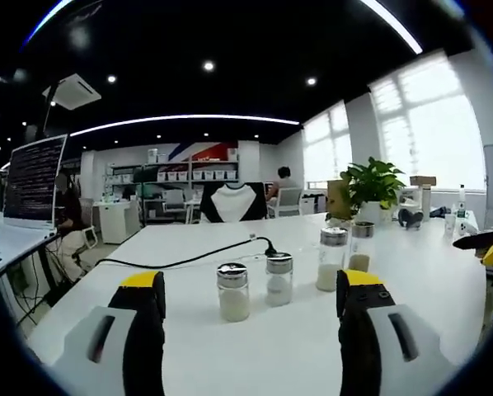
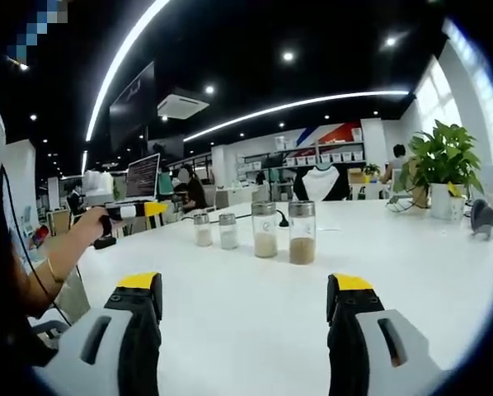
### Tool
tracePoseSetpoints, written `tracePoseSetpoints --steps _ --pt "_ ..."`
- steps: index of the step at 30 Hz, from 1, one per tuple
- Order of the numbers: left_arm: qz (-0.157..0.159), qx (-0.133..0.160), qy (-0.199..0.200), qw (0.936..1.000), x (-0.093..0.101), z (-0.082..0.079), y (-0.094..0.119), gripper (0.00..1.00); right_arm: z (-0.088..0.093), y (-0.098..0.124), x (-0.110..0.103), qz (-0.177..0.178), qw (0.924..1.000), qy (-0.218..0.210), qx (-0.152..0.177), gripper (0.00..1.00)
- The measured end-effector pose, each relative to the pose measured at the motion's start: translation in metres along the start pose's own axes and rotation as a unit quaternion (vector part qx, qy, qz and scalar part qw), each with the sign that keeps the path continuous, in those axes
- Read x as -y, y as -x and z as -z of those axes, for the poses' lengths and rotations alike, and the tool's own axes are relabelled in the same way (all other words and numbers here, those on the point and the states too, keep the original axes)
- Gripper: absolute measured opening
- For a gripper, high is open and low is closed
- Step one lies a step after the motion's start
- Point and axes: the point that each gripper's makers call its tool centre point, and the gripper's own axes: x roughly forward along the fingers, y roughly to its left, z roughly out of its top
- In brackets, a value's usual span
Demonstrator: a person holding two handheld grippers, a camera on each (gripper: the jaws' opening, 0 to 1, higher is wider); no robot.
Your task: Rotate the seasoning bottle until the label or dispensing opening points toward the visible target arrow and the bottle remains upright within the marked orientation range
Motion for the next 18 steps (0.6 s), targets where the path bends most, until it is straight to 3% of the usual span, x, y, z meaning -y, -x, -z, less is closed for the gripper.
tracePoseSetpoints --steps 6,9,12,14,18 --pt "0.009 -0.006 -0.015 0.9998 0.0 -0.003 -0.017 0.9 -0.001 0.003 0.004 0.009 1.0 -0.002 0.002 0.82" --pt "0.004 -0.002 0.013 0.9999 -0.004 -0.001 -0.029 0.88 -0.001 0.003 0.005 0.011 0.9999 -0.001 0.003 0.82" --pt "0.004 -0.001 0.012 0.9999 -0.005 0.001 -0.036 0.89 -0.001 0.003 0.006 0.013 0.9999 -0.001 0.002 0.82" --pt "-0.003 0.021 0.014 0.9997 -0.007 -0.006 -0.038 0.9 -0.002 0.003 0.006 0.014 0.9999 -0.002 0.003 0.82" --pt "-0.005 0.01 0.016 0.9998 -0.012 0.0 -0.048 0.89 -0.002 0.004 0.007 0.015 0.9999 -0.002 0.003 0.82"
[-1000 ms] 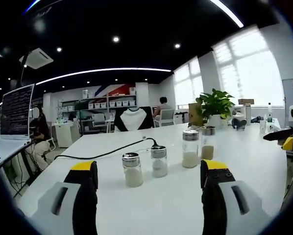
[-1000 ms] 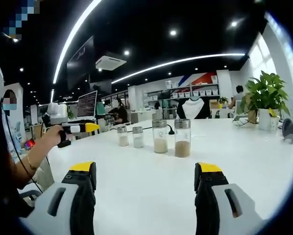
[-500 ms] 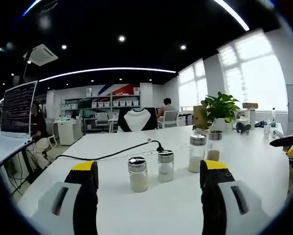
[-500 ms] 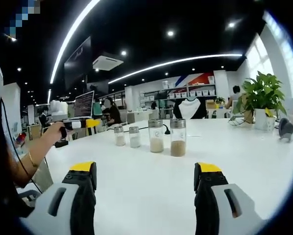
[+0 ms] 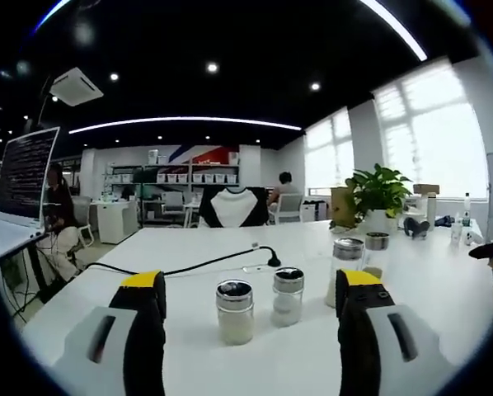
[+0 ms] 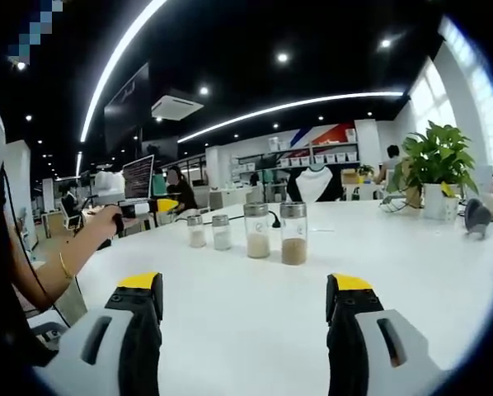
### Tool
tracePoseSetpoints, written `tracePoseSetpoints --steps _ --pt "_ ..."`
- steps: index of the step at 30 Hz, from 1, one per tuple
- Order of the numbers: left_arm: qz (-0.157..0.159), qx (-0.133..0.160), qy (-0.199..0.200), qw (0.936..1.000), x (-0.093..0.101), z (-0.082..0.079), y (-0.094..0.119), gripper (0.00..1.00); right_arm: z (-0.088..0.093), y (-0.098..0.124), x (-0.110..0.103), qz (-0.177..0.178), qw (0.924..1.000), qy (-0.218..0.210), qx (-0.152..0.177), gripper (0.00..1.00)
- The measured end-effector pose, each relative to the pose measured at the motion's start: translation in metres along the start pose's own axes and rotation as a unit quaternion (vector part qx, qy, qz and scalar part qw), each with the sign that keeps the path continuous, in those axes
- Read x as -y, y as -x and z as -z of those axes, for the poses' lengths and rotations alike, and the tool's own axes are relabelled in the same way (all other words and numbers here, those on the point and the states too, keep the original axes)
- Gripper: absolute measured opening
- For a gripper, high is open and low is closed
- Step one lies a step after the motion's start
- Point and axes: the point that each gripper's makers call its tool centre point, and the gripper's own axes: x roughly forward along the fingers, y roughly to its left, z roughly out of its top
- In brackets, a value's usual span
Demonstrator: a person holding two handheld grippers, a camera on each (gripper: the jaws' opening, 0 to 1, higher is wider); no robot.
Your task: Rotate the seasoning bottle until the label or dispensing opening points toward the visible target arrow and the bottle remains upright within the marked orientation range
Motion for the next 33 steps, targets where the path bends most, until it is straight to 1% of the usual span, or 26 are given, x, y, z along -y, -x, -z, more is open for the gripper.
tracePoseSetpoints --steps 3,5,6,9,12,15,21,25,30,33 --pt "-0.012 -0.005 -0.001 0.9999 -0.006 0.006 -0.007 0.89 -0.001 0.001 0.001 0.001 1.0 0.002 -0.001 0.82" --pt "-0.015 -0.013 0.001 0.9998 -0.008 0.012 -0.011 0.88 -0.003 0.003 0.001 0.003 1.0 0.003 0.0 0.82" --pt "-0.016 -0.014 0.001 0.9998 -0.008 0.014 -0.013 0.88 -0.003 0.005 0.002 0.004 1.0 0.004 0.0 0.82" --pt "-0.018 -0.029 0.002 0.9994 -0.01 0.024 -0.02 0.88 -0.004 0.008 0.004 0.01 0.9999 0.007 -0.003 0.82" --pt "-0.012 -0.036 0.001 0.9993 -0.008 0.026 -0.023 0.88 -0.006 0.011 0.004 0.013 0.9998 0.013 -0.002 0.82" --pt "-0.007 -0.039 -0.001 0.9992 -0.005 0.026 -0.026 0.88 -0.008 0.012 0.001 0.012 0.9997 0.022 -0.003 0.82" --pt "-0.005 -0.041 -0.013 0.9991 -0.006 0.025 -0.034 0.87 -0.006 0.012 -0.001 0.012 0.9997 0.019 -0.004 0.82" --pt "-0.002 -0.029 -0.006 0.9995 -0.008 0.025 -0.04 0.85 -0.004 0.012 -0.001 0.013 0.9997 0.017 -0.008 0.81" --pt "-0.01 -0.033 -0.006 0.9994 -0.012 0.027 -0.048 0.84 -0.002 0.011 0.003 0.015 0.9996 0.019 -0.013 0.81" --pt "-0.01 -0.028 -0.005 0.9995 -0.013 0.022 -0.053 0.84 -0.003 0.01 0.006 0.019 0.9995 0.02 -0.014 0.81"
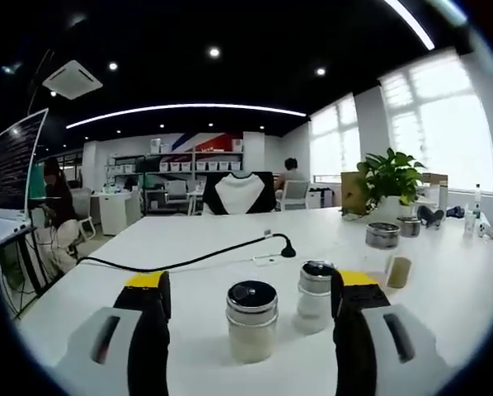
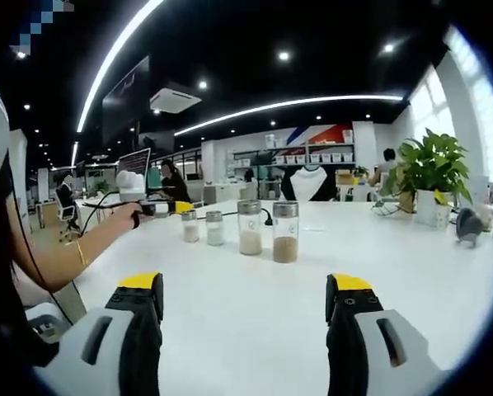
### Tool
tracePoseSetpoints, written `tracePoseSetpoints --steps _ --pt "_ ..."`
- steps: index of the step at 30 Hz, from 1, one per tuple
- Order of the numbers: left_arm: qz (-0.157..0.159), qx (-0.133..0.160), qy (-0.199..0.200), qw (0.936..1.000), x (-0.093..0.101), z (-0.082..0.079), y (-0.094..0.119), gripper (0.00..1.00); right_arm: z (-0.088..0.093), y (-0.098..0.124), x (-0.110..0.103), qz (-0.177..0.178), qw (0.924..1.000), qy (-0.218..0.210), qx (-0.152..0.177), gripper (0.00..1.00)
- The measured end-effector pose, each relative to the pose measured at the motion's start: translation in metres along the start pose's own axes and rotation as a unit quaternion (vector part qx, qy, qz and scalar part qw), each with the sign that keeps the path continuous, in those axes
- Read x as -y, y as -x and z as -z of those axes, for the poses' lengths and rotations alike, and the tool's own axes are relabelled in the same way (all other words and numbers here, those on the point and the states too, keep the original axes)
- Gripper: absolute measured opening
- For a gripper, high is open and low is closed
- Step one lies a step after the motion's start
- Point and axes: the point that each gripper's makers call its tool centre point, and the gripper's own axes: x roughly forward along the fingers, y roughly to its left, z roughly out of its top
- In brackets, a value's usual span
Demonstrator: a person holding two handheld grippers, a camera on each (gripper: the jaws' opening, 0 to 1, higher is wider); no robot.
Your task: Rotate the seasoning bottle until the label or dispensing opening points toward the visible target arrow and the bottle remains upright within the marked orientation range
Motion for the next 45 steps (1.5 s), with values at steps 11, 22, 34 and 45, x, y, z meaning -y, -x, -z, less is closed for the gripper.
tracePoseSetpoints --steps 11,22,34,45 --pt "0.004 0.012 -0.014 0.9998 -0.003 -0.019 -0.032 0.81 0.003 -0.006 0.002 0.002 0.9999 0.004 -0.011 0.81" --pt "0.004 0.009 -0.026 0.9996 -0.005 -0.022 -0.05 0.81 -0.001 -0.009 0.006 0.006 1.0 0.002 -0.006 0.81" --pt "0.001 -0.028 -0.013 0.9995 -0.005 0.009 -0.046 0.81 -0.003 -0.014 0.005 0.002 1.0 0.005 -0.008 0.81" --pt "-0.01 -0.039 -0.002 0.9992 -0.01 0.029 -0.036 0.67 0.001 -0.019 -0.002 -0.006 0.9999 0.005 -0.014 0.81"
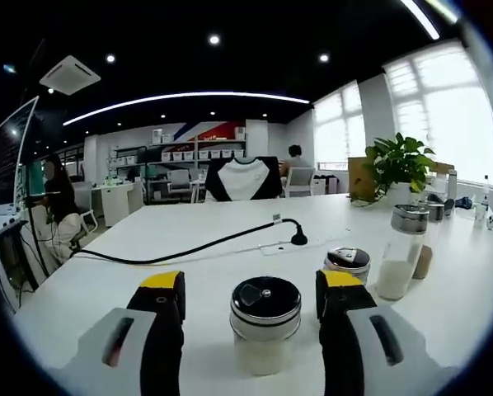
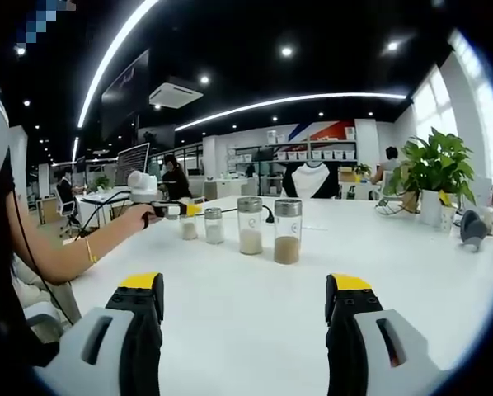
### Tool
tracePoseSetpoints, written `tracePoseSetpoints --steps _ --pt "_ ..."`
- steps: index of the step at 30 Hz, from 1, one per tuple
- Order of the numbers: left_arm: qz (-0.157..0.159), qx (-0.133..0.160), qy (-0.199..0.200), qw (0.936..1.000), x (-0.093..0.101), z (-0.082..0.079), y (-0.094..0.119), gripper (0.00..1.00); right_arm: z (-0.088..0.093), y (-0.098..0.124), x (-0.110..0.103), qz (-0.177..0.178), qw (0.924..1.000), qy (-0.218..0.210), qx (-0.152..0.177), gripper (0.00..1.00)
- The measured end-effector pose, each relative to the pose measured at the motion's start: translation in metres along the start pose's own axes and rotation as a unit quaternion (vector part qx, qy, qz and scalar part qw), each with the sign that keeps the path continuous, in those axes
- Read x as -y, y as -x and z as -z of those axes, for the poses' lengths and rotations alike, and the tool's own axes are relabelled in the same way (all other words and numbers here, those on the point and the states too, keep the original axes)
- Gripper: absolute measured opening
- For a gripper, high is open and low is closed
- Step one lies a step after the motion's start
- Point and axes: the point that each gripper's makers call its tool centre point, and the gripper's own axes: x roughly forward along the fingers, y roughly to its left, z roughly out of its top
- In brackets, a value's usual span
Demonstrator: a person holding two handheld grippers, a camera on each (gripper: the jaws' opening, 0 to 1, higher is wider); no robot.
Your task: Rotate the seasoning bottle until the label or dispensing opening points toward the visible target arrow and the bottle remains upright within the marked orientation range
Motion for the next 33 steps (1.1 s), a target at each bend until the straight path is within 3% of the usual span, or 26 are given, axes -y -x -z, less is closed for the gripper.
tracePoseSetpoints --steps 7,13,22,27,33 --pt "0.002 -0.01 -0.001 0.9999 0.002 0.011 0.002 0.65 0.004 -0.001 -0.005 -0.009 0.9999 0.0 -0.005 0.81" --pt "0.003 -0.019 0.007 0.9998 0.005 0.022 0.002 0.57 0.008 -0.001 -0.006 -0.012 0.9999 -0.001 -0.011 0.81" --pt "-0.005 -0.005 0.03 0.9995 0.005 0.023 0.006 0.48 0.01 -0.003 -0.011 -0.016 0.9998 -0.004 -0.011 0.81" --pt "0.002 0.001 0.025 0.9997 0.012 0.023 0.007 0.37 0.011 -0.003 -0.012 -0.017 0.9998 -0.005 -0.013 0.81" --pt "-0.002 0.006 0.022 0.9997 0.012 0.023 0.008 0.37 0.01 0.0 -0.009 -0.013 0.9998 -0.004 -0.01 0.8"
